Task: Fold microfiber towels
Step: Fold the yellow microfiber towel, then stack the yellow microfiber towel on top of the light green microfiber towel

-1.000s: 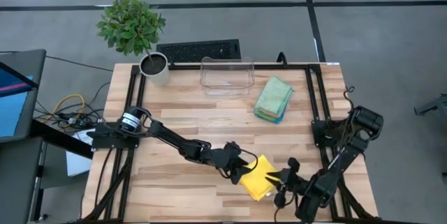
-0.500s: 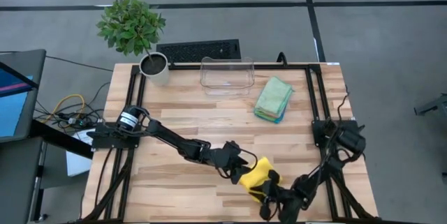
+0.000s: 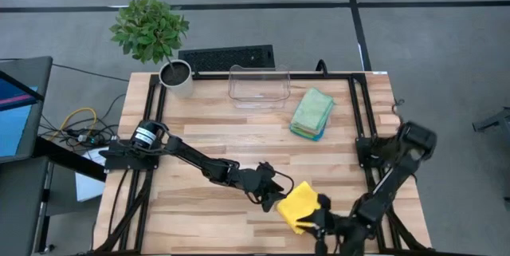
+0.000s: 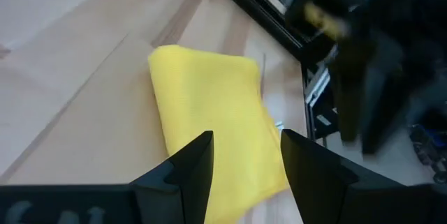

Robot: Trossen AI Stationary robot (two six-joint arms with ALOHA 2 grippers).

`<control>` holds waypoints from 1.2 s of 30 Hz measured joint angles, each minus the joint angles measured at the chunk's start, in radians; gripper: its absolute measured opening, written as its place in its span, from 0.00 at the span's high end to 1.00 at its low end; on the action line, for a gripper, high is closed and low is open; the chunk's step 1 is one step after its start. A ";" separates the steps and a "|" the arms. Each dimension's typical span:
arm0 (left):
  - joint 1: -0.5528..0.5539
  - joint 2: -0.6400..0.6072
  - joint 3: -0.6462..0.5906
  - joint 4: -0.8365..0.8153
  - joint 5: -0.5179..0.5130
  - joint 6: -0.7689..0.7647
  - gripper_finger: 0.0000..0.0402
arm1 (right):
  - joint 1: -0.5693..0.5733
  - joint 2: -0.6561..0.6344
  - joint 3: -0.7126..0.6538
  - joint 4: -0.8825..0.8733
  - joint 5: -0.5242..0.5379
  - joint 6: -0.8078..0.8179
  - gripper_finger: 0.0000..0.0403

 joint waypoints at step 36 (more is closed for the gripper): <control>-0.002 -0.018 0.000 0.015 0.137 -0.027 0.49 | -0.036 -0.281 -0.027 -0.766 -0.464 0.618 0.45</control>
